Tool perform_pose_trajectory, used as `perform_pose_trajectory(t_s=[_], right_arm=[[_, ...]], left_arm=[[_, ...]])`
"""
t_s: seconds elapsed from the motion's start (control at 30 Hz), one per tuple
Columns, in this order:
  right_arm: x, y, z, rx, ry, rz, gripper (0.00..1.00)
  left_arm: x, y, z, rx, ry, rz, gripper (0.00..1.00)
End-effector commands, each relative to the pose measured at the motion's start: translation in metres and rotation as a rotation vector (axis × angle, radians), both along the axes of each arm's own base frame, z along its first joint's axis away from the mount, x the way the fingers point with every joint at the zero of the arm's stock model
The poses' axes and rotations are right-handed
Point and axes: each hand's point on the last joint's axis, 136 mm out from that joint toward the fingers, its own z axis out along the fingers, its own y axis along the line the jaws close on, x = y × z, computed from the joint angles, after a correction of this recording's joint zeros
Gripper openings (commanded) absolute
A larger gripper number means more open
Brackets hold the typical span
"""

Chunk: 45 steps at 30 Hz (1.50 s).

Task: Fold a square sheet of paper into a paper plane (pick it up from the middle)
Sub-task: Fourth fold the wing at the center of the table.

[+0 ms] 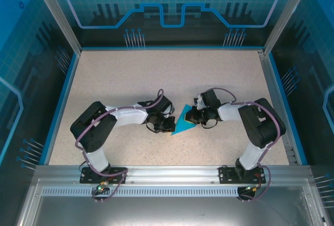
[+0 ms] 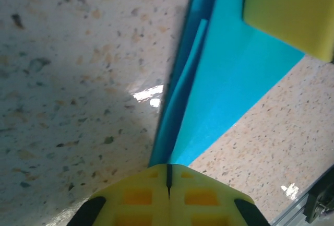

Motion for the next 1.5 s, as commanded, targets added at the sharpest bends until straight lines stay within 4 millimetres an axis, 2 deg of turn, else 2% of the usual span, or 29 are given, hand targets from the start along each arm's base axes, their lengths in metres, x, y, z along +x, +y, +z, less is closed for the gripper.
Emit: perform_pose_trajectory(t_s=[0.0,0.23,0.43,0.53,0.63,0.83,1.2,1.3,1.47], right_arm=[[-0.013,-0.026,-0.035,-0.158,0.076,-0.037,0.06],[-0.009,-0.023,-0.027,-0.146,0.056,-0.034,0.06],[0.003,-0.008,0.012,-0.092,-0.044,0.002,0.07],[-0.003,0.002,0.027,-0.073,-0.078,0.037,0.07],[-0.014,0.015,0.032,-0.045,-0.084,0.069,0.07],[-0.031,0.037,0.020,-0.033,-0.044,0.118,0.06],[-0.038,0.039,0.001,-0.044,-0.006,0.141,0.06],[-0.038,0.036,-0.006,-0.062,0.010,0.131,0.06],[-0.038,0.031,-0.010,-0.081,0.025,0.112,0.06]], left_arm=[[-0.010,0.005,-0.009,0.011,0.042,0.004,0.04],[-0.013,0.016,-0.021,0.075,0.048,0.015,0.03],[-0.013,0.019,-0.026,0.097,0.056,0.019,0.02],[-0.013,0.020,-0.027,0.108,0.058,0.023,0.02],[-0.013,0.021,-0.029,0.115,0.062,0.025,0.01],[-0.013,0.024,-0.032,0.130,0.071,0.035,0.01],[-0.011,0.022,-0.029,0.131,0.066,0.041,0.01],[-0.008,0.017,-0.018,0.099,0.048,0.037,0.01],[0.003,-0.004,0.017,-0.040,-0.027,0.020,0.07]])
